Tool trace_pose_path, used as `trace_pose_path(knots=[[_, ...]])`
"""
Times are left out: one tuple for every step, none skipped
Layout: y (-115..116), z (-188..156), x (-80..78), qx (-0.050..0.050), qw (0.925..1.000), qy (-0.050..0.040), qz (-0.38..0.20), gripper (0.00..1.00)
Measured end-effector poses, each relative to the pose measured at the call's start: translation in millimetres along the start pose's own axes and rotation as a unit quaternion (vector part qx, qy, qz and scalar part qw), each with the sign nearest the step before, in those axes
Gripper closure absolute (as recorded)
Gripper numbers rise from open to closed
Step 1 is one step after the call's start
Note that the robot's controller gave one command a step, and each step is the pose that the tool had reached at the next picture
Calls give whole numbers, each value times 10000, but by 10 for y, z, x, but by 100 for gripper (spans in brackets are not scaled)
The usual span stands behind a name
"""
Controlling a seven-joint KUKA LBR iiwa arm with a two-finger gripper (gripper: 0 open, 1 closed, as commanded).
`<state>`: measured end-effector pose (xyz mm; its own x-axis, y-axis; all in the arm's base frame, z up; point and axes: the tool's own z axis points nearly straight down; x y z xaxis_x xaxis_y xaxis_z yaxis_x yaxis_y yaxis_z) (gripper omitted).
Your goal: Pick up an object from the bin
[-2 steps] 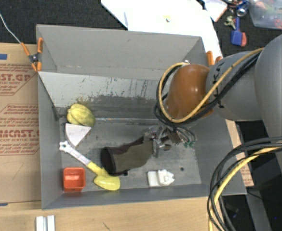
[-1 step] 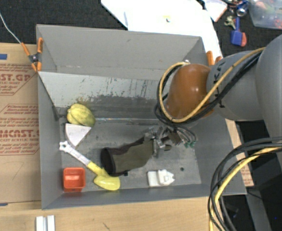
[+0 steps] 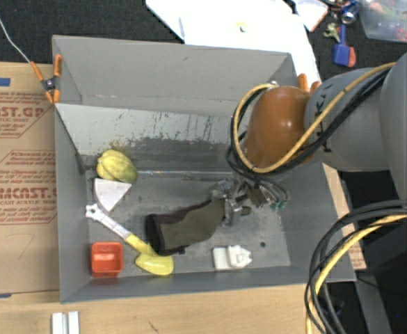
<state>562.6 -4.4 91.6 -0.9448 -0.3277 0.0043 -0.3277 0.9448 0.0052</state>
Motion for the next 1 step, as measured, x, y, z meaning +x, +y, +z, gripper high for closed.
trace_pose_path(knots=[[-6, -282, -20, 13, 10000, -33, 2, 100]])
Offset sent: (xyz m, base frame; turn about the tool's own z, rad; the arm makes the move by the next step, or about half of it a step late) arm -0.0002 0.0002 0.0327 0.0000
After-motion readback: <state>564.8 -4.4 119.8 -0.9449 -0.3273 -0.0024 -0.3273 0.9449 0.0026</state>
